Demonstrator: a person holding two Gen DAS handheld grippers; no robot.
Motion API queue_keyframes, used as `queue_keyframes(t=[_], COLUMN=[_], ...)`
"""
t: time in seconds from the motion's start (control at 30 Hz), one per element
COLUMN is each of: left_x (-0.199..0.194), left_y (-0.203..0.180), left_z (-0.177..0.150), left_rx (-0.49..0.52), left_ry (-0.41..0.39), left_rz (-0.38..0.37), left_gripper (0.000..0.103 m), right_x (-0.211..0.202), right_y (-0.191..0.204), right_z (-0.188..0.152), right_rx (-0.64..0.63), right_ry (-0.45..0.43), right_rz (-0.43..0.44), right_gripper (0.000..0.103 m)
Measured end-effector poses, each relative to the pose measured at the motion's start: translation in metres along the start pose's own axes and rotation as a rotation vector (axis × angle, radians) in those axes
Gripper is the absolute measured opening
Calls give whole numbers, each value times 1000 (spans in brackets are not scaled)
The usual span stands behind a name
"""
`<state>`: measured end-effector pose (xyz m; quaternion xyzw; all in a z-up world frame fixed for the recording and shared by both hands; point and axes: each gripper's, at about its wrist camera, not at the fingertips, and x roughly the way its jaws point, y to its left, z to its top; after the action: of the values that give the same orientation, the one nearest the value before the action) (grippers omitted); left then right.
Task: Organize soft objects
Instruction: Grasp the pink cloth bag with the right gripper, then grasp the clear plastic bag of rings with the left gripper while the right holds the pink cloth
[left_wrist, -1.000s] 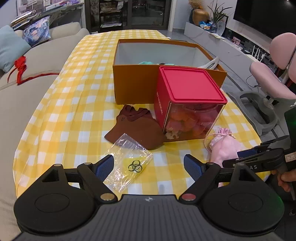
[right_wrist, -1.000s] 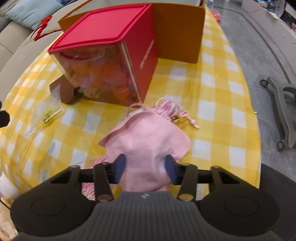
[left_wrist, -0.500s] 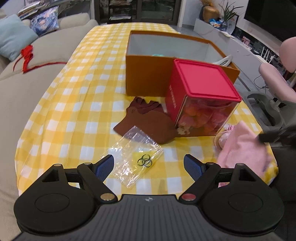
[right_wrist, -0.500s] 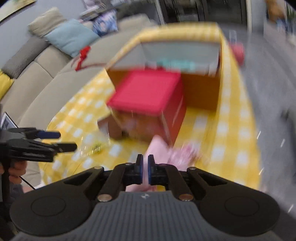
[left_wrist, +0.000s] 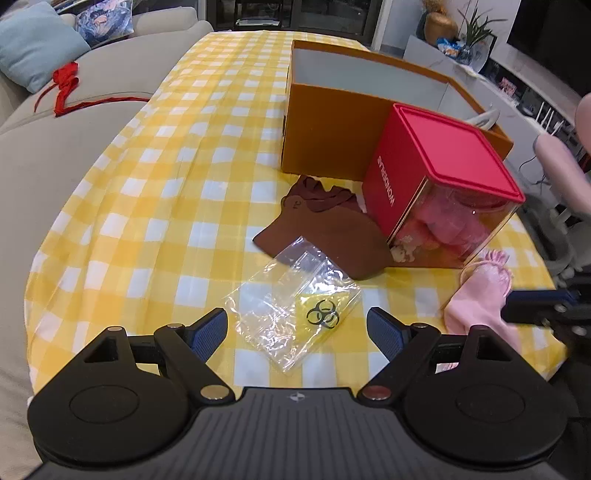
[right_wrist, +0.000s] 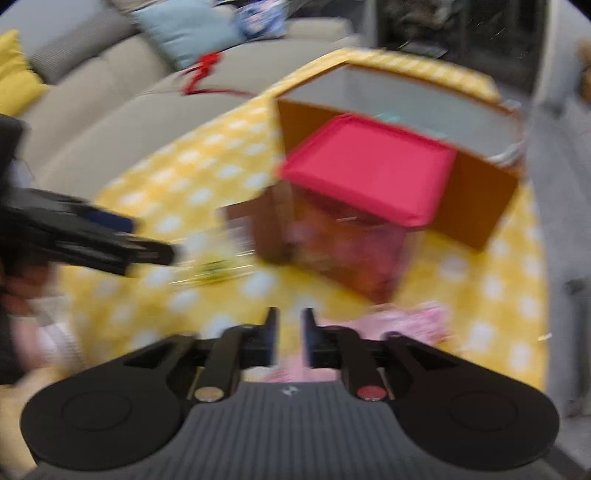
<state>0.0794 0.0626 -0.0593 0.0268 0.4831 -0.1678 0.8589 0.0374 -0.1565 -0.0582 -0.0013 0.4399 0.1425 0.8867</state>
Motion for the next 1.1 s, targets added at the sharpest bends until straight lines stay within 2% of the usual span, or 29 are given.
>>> queue_keyframes(t=[0.03, 0.07, 0.1, 0.2, 0.3, 0.33, 0.47, 0.6, 0.63, 0.7, 0.73, 0.77, 0.83, 0.93, 1.1], left_x=[-1, -1, -1, 1, 3, 3, 4, 2, 2, 2, 3, 3, 3, 3, -1], left_y=[1, 2, 2, -1, -4, -5, -7, -6, -5, -5, -5, -6, -6, -2, 1], left_z=[1, 2, 2, 4, 3, 2, 2, 3, 3, 3, 3, 3, 3, 3, 6], left_rx=[-5, -9, -11, -8, -1, 5, 11, 4, 0, -6, -6, -6, -15, -45, -56], left_ry=[-4, -7, -8, -11, -1, 3, 10, 9, 8, 12, 15, 15, 9, 11, 1], left_rz=[-8, -15, -20, -38, -49, -50, -46, -49, -48, -49, -48, -46, -29, -12, -8], left_gripper=[100, 100, 100, 100, 100, 100, 100, 100, 100, 100, 100, 100, 100, 100, 100], right_x=[4, 8, 11, 22, 35, 37, 32, 28, 30, 37, 39, 42, 47, 46, 23], right_y=[-8, -16, -26, -50, -56, -56, -49, -32, -30, -27, -25, -23, -18, -17, -20], right_z=[-3, -6, -8, -16, -24, -27, -31, -36, -37, -39, -39, -40, -40, -40, -31], right_rx=[16, 47, 93, 224, 245, 244, 274, 245, 241, 231, 223, 207, 168, 159, 152], right_ry=[7, 27, 40, 92, 154, 167, 199, 229, 242, 272, 281, 292, 302, 293, 213], right_rz=[-62, -107, -139, -149, -203, -198, -42, 11, 23, 53, 57, 49, 0, 22, 50], right_gripper=[81, 96, 95, 96, 96, 96, 96, 96, 92, 78, 65, 53, 42, 4, 4])
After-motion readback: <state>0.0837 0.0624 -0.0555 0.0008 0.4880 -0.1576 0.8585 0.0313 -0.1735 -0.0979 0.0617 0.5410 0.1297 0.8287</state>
